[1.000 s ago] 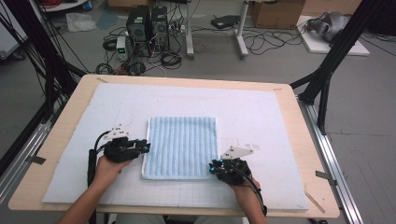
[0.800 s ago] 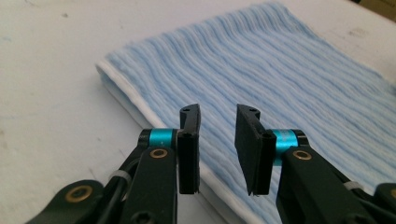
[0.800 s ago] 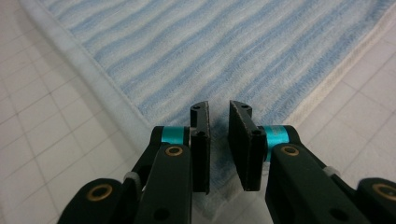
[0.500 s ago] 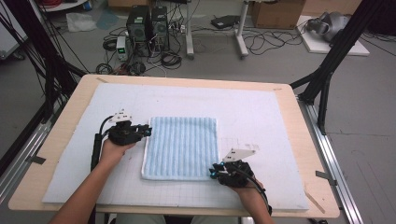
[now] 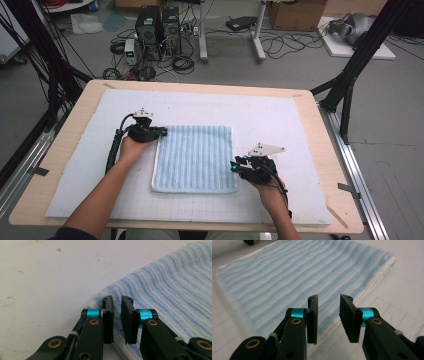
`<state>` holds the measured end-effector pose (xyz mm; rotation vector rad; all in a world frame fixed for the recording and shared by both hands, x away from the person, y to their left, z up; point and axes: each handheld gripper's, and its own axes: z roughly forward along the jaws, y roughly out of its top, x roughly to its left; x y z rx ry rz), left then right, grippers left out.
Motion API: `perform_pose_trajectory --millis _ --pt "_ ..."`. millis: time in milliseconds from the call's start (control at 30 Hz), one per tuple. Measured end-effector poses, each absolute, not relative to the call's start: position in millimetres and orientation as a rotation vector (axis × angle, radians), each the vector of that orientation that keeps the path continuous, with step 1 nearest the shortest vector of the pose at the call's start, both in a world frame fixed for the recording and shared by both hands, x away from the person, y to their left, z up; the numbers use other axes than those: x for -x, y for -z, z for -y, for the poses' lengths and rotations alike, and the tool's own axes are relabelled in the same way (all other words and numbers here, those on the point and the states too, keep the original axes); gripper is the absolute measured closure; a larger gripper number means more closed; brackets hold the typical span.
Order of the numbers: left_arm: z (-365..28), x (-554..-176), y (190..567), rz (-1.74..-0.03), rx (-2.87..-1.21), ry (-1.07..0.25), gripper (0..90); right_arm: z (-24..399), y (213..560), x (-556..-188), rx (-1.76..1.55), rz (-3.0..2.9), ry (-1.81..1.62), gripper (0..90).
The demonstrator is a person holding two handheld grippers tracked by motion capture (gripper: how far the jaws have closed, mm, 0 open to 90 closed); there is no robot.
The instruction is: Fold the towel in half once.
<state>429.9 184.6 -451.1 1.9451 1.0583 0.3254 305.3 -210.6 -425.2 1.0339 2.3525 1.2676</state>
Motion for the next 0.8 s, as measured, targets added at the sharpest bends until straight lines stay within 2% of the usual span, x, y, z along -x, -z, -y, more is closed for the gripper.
perform_pose_trajectory --millis 167,267,400,533,633,800 --pt "-183 -430 451 -1.045 -1.946 -0.345 77.4 207 423 -343 -1.065 -2.327 -1.233 70.1" --pt "-186 -430 451 -1.041 -1.922 -0.333 62.4 198 422 -367 -1.046 -2.317 -1.212 68.8" --pt "-192 -430 450 -1.013 -1.898 -0.307 53.0 185 425 -397 -1.033 -2.349 -1.153 69.1" --pt "-197 -428 446 -0.994 -1.869 -0.310 48.4 178 435 -419 -1.076 -2.366 -1.100 69.0" --pt "-201 -426 442 -0.961 -1.838 -0.302 48.9 181 446 -426 -1.131 -2.362 -1.085 68.3" --pt "-209 -417 436 -0.838 -1.820 -0.370 48.4 193 437 -422 -1.186 -2.308 -1.120 57.7"
